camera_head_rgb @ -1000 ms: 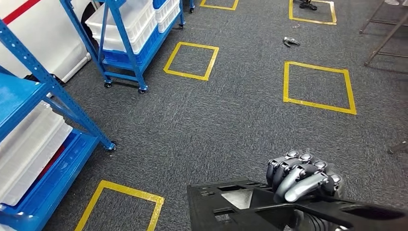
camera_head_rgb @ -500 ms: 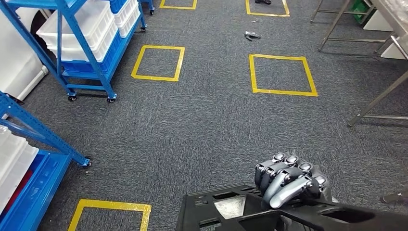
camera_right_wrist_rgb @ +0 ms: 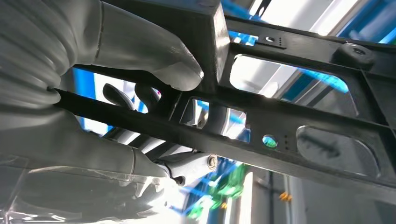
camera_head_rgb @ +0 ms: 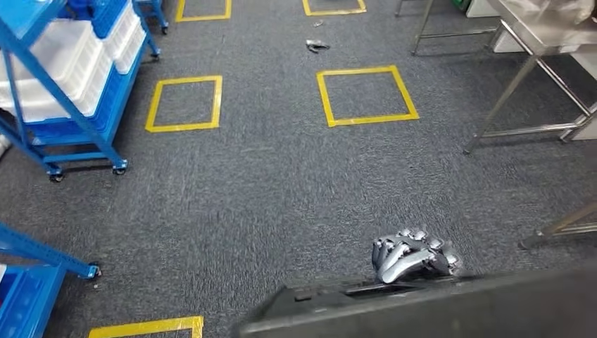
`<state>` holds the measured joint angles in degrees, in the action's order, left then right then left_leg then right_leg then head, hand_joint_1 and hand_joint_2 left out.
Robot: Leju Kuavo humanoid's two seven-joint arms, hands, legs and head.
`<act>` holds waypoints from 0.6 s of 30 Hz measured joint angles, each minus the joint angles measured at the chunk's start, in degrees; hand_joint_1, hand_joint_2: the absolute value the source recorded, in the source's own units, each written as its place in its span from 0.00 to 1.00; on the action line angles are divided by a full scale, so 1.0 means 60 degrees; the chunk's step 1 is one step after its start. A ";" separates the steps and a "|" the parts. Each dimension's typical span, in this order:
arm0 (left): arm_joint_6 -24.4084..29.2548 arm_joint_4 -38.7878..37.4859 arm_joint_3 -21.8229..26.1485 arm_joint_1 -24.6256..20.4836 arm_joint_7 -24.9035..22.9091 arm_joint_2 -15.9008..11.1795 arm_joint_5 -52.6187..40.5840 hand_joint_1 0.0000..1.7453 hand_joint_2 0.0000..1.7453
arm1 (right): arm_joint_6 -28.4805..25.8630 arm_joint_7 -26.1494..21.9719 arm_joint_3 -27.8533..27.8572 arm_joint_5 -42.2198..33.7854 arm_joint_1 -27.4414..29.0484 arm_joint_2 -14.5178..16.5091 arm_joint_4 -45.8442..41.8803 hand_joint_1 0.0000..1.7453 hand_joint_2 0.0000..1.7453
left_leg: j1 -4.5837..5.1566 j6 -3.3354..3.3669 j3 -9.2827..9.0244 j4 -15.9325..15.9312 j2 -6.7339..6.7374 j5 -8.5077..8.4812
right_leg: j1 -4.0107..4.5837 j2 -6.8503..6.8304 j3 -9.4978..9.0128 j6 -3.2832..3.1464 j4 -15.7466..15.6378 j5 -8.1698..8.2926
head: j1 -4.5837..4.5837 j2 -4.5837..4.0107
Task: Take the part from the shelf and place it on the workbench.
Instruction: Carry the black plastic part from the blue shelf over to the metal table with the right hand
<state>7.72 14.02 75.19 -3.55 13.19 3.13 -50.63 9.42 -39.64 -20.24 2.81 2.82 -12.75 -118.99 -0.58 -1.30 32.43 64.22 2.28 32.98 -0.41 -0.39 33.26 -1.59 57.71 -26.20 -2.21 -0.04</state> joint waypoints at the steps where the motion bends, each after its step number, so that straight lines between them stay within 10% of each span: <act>1: -0.0003 -0.0001 -0.0001 0.0023 -0.0001 -0.0001 -0.0001 0.00 1.00 | 0.0003 0.0024 -0.0025 0.0033 -0.0018 -0.0003 0.0098 0.94 1.00 | -0.0008 -0.0010 0.0324 0.0685 -0.0185 0.0312 | 0.0010 0.0122 0.0009 -0.0032 0.0005 0.0007 | -0.0004 0.0000; 4: -0.0002 -0.0001 0.0002 0.0066 0.0000 -0.0004 -0.0002 0.00 1.00 | 0.0057 0.0247 -0.0107 0.0107 -0.0249 0.0043 0.0485 0.94 1.00 | -0.0010 -0.0009 0.0806 0.1516 -0.0317 0.0334 | 0.0044 0.0545 0.0025 -0.0053 0.0047 0.0014 | -0.0003 -0.0001; 7: -0.0005 -0.0001 0.0001 0.0034 0.0006 -0.0005 -0.0005 0.00 1.00 | 0.0082 0.0401 -0.0124 0.0123 -0.0548 0.0134 0.0780 0.94 1.00 | -0.0023 0.0075 0.0107 -0.0245 -0.0757 -0.0667 | 0.0047 0.0917 0.0046 -0.0004 0.0149 -0.0011 | -0.0001 0.0000; 11: -0.0005 -0.0001 0.0003 0.0030 0.0033 -0.0004 0.0002 0.00 1.00 | 0.0106 0.0410 -0.0116 0.0115 -0.0688 0.0184 0.0985 0.94 1.00 | -0.0005 0.0212 -0.0207 -0.1026 -0.0972 -0.0891 | -0.0004 0.1295 0.0181 0.0220 0.0173 0.0042 | 0.0004 0.0000; 14: -0.0006 -0.0004 0.0007 0.0017 0.0052 0.0033 0.0028 0.00 1.00 | 0.0131 0.0398 -0.0063 0.0051 -0.0769 0.0187 0.1062 0.94 1.00 | -0.0053 0.0402 -0.0245 -0.1200 -0.0613 -0.1014 | 0.0028 0.0864 0.0424 0.0349 0.0588 -0.0249 | 0.0055 -0.0001; 18: -0.0010 -0.0005 0.0039 0.0055 0.0042 0.0040 0.0037 0.00 1.00 | 0.0194 0.0506 0.0045 -0.0197 -0.1036 0.0208 0.1207 0.94 1.00 | -0.0030 0.0459 -0.0228 -0.1230 -0.0078 -0.1011 | -0.0050 0.0153 0.1431 0.0459 0.2666 -0.1175 | 0.0106 -0.0001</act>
<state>7.66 13.99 75.43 -3.22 13.44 3.37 -50.41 10.58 -36.61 -19.97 1.63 -3.40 -11.50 -111.75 -0.76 1.46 31.07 56.83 1.81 26.91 -0.71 0.52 41.84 1.16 73.71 -33.25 -1.58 -0.05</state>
